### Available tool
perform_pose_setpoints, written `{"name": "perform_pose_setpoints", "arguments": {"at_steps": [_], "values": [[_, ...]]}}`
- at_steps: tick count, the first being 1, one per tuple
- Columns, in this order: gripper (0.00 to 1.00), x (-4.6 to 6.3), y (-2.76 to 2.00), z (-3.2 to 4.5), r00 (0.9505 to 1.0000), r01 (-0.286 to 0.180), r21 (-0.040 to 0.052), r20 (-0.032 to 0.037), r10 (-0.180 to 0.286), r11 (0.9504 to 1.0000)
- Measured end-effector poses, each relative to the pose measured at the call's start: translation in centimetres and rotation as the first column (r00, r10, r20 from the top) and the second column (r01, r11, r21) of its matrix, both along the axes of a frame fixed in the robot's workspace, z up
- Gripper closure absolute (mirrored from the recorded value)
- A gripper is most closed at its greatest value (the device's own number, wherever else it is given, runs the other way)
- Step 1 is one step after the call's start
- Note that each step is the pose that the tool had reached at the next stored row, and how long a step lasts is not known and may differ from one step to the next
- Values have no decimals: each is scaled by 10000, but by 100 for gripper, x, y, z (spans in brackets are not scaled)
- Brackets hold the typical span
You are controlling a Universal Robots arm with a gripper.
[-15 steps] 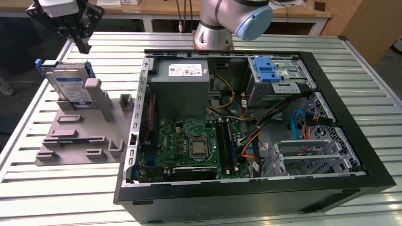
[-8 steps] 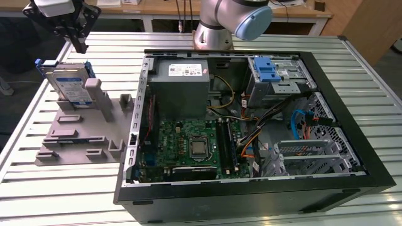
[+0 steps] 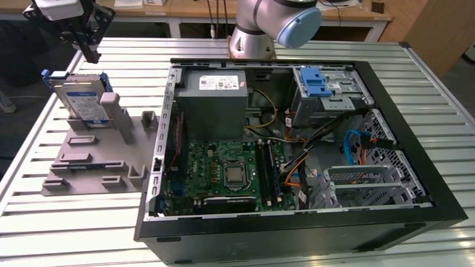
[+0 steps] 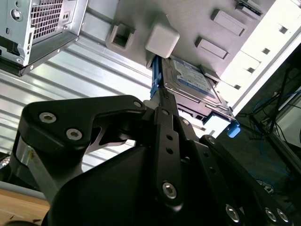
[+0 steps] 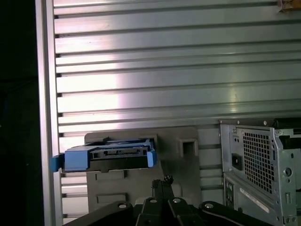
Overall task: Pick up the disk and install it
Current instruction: 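Reach for the disk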
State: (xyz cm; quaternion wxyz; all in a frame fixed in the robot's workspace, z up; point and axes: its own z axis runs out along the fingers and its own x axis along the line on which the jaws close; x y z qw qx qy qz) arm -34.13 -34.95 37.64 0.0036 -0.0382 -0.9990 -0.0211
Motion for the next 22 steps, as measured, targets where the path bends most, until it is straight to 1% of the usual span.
{"name": "perform_pose_setpoints", "arguments": {"at_steps": [4, 10, 22], "values": [[89, -21, 0, -10, 9999, -105, 0, -1, 105, 9999], [89, -49, 3, -20, 9983, -587, -1, -3, 587, 9983], [89, -196, 73, -46, 9977, -675, 0, -1, 675, 9977]]}}
